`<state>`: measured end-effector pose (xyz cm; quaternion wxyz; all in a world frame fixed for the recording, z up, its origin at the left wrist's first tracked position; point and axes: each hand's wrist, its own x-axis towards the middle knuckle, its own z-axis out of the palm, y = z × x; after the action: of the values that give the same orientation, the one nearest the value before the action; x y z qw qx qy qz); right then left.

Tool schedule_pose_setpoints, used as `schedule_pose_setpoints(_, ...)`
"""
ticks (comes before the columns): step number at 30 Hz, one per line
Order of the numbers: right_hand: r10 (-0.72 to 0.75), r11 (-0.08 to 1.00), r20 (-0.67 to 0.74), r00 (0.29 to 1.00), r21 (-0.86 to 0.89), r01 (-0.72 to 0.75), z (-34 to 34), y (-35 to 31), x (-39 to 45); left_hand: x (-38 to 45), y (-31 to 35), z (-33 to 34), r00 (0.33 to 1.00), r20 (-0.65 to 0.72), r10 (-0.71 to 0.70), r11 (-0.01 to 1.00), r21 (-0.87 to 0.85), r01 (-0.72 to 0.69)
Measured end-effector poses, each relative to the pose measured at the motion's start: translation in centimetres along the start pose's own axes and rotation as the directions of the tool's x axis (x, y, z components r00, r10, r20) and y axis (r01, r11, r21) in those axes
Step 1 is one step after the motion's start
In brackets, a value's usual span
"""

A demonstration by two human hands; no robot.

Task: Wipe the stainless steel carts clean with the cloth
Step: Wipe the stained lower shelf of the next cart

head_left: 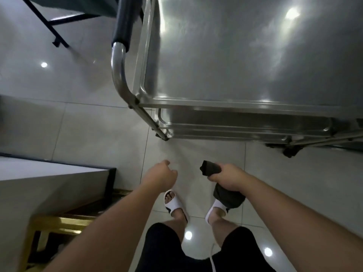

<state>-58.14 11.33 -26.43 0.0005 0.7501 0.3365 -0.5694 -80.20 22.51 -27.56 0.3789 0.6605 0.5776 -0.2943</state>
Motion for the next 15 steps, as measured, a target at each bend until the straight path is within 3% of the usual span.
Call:
schedule_pose_setpoints(6,-0.109,0.993,-0.113,0.988,0.043,0.114,1.5,0.0,8.1,8.3,-1.9,0.7,0.997,-0.076,0.011,0.996,-0.087,-0.018)
schedule_pose_setpoints(10,-0.262,0.965,-0.170,0.950,-0.056,0.256,2.6,-2.5,13.4,14.2,-3.8,-0.2,0.980,-0.188,-0.061,0.933,-0.360,-0.011)
schedule_pose_setpoints(12,-0.359,0.933,-0.226,0.906,-0.094,0.346,2.8,-3.8,15.6,16.8,-4.9,-0.7,0.957,-0.258,-0.130,0.877,-0.481,-0.010)
schedule_pose_setpoints(15,-0.552,0.833,-0.334,0.764,-0.171,0.527,2.6,-6.2,18.3,19.8,-6.3,-1.4,0.883,-0.446,-0.148,0.830,-0.541,-0.134)
